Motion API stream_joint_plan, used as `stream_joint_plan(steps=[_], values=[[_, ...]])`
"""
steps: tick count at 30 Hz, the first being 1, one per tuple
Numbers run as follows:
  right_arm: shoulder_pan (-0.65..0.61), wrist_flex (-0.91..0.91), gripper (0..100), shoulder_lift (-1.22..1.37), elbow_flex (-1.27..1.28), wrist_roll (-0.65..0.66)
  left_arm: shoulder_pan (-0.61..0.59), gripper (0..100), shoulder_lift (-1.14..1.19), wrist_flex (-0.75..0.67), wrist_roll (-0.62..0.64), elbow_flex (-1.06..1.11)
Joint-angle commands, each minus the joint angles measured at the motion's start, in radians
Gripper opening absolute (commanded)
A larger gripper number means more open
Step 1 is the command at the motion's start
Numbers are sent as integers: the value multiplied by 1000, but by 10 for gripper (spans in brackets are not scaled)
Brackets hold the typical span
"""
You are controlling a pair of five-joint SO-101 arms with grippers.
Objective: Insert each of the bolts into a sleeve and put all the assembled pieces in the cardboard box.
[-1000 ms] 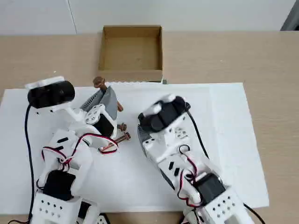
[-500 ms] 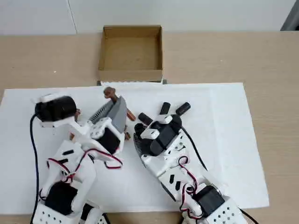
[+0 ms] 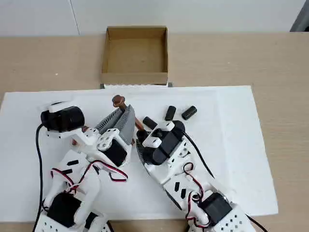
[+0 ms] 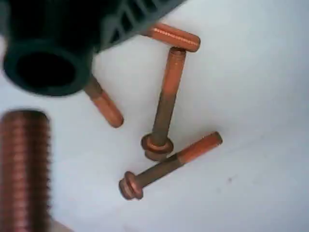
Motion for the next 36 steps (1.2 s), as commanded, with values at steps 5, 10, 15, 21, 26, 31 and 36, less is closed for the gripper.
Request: stream_joint_plan(steps=[5,10,15,21,26,31,36], values=[[-5,-28,4,-18,-49,46,5,5,-15,-3,-49,38],[-5,-28,4,-18,-49,46,6,5,-15,35,-49,39],[-5,-28,4,-18,-49,46,34,5,-15,100,-49,39],[-5,-28,4,-18,-49,57,118,5,-12,153,-51,47],[-5,-30,4,-18,-49,83,120,5,-14,176,-161,93],[-7,-30,4,-18,-49,87,117,5,-14,218,-239,97],[-7,-30,4,-18,-49,87,110,66,-15,238,-269,93]])
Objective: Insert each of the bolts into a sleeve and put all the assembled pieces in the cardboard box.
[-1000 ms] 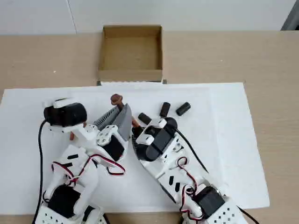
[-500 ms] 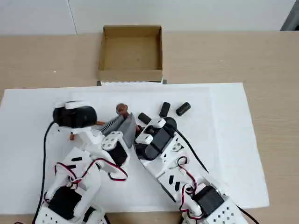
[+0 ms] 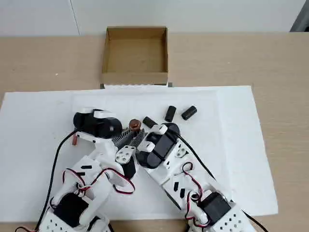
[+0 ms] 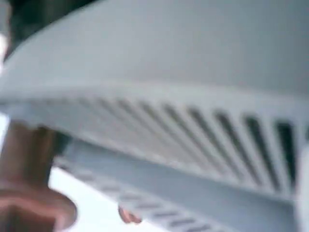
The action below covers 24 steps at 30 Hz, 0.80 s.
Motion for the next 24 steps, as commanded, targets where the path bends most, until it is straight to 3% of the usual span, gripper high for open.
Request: stream_joint_plan(steps=[1,4,15,24], values=[[-5,-31,4,-19,-54,11,-6,97,-3,28,-20,-2],[-5,-31,4,-19,-54,11,-6,155,-3,23,-21,-4],[-4,-28,4,-19,-46,6,-17,155,2,28,-25,-122],[-1,-25,4,-19,-46,6,-235,119,-2,29,-141,-208]])
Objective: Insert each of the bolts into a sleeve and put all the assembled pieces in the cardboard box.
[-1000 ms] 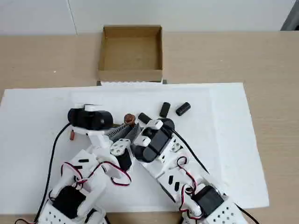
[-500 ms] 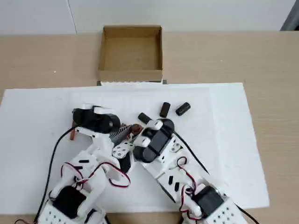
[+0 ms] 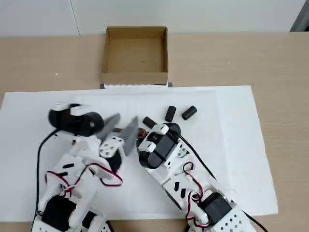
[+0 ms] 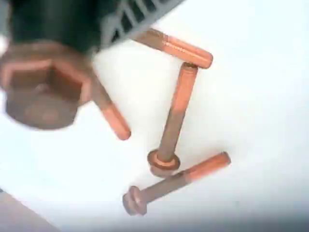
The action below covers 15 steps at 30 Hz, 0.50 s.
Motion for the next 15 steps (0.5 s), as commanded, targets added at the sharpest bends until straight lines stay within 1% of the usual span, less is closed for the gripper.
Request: stream_joint_plan(steps=[1,3,5,7,11,15], values=[[-1,-22,4,-18,-41,5,-86,85,-11,5,-49,-42],[18,-21,4,-18,-41,3,-126,2,-11,5,-71,-42],[48,-21,4,-16,-41,3,-157,14,-11,5,-77,-39],[91,-21,4,-10,-41,0,-181,5,-11,25,-75,-36],[180,-16,4,-7,-41,-86,-212,5,-11,71,-77,42],[245,53,4,-7,-51,-155,-273,5,-11,84,-78,140]])
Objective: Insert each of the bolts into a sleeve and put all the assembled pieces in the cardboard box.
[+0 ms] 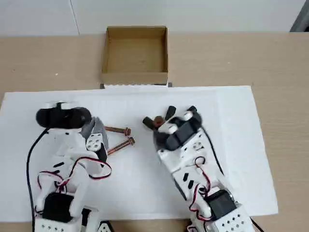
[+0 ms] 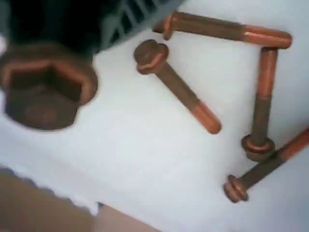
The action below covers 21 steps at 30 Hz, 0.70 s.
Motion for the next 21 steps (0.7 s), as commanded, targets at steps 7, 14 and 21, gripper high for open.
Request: stream_joint_plan(steps=[7,14,21], values=[[79,67,4,28,-129,-129,-49,5,-11,3,-9,166],[82,58,4,386,-370,-180,-51,5,-11,3,-9,229],[102,-74,4,796,-615,-172,-49,5,-11,-52,-28,266]])
